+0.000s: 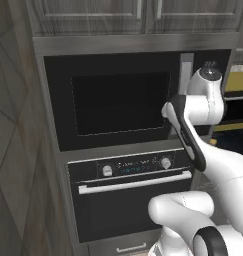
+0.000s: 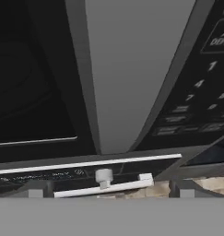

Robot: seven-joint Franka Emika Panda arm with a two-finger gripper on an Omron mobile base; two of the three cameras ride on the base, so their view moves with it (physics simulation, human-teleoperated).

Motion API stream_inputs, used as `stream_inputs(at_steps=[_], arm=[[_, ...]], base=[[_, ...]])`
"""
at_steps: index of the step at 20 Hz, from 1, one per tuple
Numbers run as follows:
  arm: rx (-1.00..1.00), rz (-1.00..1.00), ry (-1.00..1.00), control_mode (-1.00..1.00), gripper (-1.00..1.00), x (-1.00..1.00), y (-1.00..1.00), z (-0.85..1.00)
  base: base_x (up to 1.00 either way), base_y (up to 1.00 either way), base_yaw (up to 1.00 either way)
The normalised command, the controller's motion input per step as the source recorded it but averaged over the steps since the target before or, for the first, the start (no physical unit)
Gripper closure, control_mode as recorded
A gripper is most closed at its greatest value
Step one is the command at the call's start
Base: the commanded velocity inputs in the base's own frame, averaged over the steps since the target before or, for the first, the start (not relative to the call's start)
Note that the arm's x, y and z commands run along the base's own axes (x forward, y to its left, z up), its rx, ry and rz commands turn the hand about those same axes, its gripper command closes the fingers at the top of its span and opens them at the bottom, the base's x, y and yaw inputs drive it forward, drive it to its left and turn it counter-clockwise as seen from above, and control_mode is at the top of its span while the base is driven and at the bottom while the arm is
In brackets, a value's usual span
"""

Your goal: Place the sponge inside the microwave to prepare for sanitizing.

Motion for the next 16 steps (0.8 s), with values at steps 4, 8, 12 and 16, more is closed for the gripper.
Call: stream_inputs(at_steps=[4, 8, 12, 16], arm=[[0.0, 0.0, 0.0, -1.0, -1.0, 0.11, -0.04, 0.0], [0.0, 0.0, -0.02, -1.0, -1.0, 0.31, -0.02, -0.07], [0.0, 0.0, 0.0, -1.0, -1.0, 0.38, -0.16, -0.06], [0.0, 0.0, 0.0, -1.0, -1.0, 0.48, -0.14, -0.05]], base=[[0.0, 0.0, 0.0], [0.0, 0.0, 0.0], [0.0, 0.0, 0.0], [0.0, 0.0, 0.0]])
